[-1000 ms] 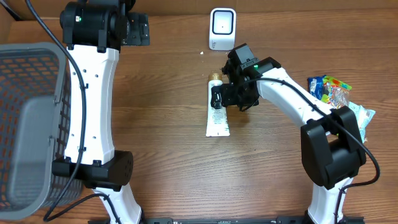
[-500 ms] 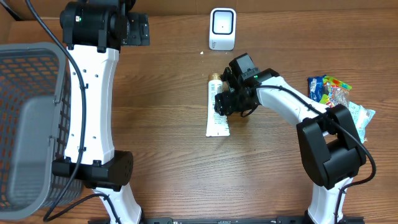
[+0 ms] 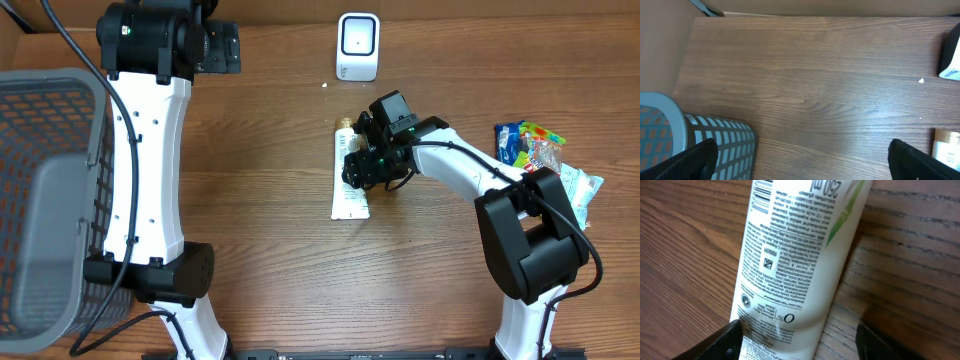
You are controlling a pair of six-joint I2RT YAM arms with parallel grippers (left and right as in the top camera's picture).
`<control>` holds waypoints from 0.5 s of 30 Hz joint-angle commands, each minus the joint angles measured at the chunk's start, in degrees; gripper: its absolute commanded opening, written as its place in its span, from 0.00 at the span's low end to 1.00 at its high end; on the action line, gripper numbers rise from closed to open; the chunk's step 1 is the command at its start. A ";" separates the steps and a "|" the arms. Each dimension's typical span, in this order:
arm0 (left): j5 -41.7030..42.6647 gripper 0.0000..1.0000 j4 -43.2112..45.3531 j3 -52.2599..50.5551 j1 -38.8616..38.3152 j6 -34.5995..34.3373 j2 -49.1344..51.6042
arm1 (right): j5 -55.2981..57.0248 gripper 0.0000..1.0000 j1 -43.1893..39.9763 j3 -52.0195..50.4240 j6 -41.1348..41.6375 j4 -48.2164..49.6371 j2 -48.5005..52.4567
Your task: Scan the item barcode
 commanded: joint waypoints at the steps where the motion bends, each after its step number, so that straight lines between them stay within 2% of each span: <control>1: -0.28 1.00 0.00 0.76 -0.39 -0.59 -0.24 | -0.79 0.69 0.22 -0.39 0.04 -0.02 -1.01; 15: -0.28 1.00 0.00 0.76 -0.39 -0.59 -0.24 | -0.79 0.70 0.07 -0.39 0.04 0.22 -0.63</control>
